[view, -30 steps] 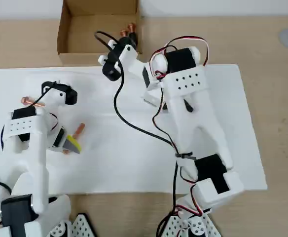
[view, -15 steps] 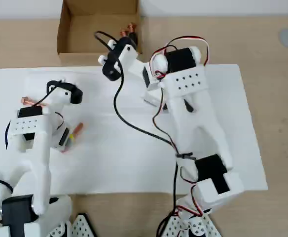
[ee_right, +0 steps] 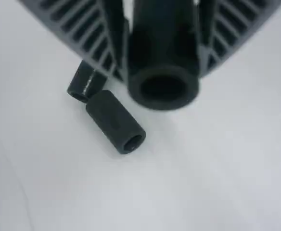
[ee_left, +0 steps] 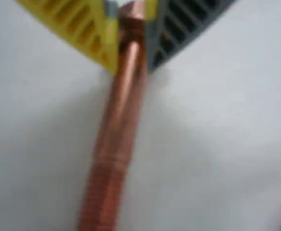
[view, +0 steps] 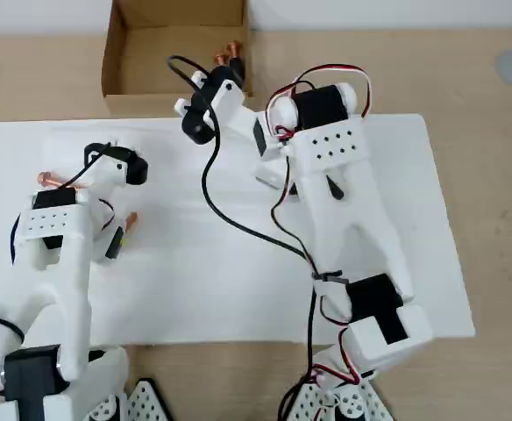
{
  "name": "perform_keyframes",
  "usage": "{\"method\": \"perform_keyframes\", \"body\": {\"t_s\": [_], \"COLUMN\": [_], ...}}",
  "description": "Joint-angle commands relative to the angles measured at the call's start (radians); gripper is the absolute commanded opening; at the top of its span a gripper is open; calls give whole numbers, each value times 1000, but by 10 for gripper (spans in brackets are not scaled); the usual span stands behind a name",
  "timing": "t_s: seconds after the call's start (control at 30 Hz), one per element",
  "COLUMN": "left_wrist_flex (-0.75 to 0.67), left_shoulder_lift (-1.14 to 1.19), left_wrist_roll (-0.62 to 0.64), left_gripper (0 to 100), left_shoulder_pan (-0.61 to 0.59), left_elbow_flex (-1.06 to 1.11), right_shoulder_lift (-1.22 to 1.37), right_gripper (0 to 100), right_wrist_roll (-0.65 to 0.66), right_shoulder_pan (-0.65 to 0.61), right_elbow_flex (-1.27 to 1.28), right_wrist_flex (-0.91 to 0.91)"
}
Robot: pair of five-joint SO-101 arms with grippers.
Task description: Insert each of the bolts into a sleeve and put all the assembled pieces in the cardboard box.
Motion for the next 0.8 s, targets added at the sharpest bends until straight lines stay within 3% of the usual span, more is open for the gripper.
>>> {"method": "perform_keyframes", "body": {"t_s": [0.0, 0.2, 0.43, 0.77], "left_wrist_flex": [-2, -2, -3, -3], "left_shoulder_lift": [1, 8, 8, 1], "left_wrist_roll": [6, -3, -104, 71], "left_gripper": [6, 9, 9, 11], "left_shoulder_pan": [11, 11, 5, 2], "left_elbow_flex": [-18, -17, -17, 14], "right_shoulder_lift": [-56, -56, -56, -56], "right_gripper": [11, 11, 11, 11], "right_wrist_roll": [-8, -8, -8, -6], "right_shoulder_pan": [16, 16, 18, 18], "right_elbow_flex": [-7, -7, -7, -5], "right_wrist_flex": [0, 0, 2, 3]}}
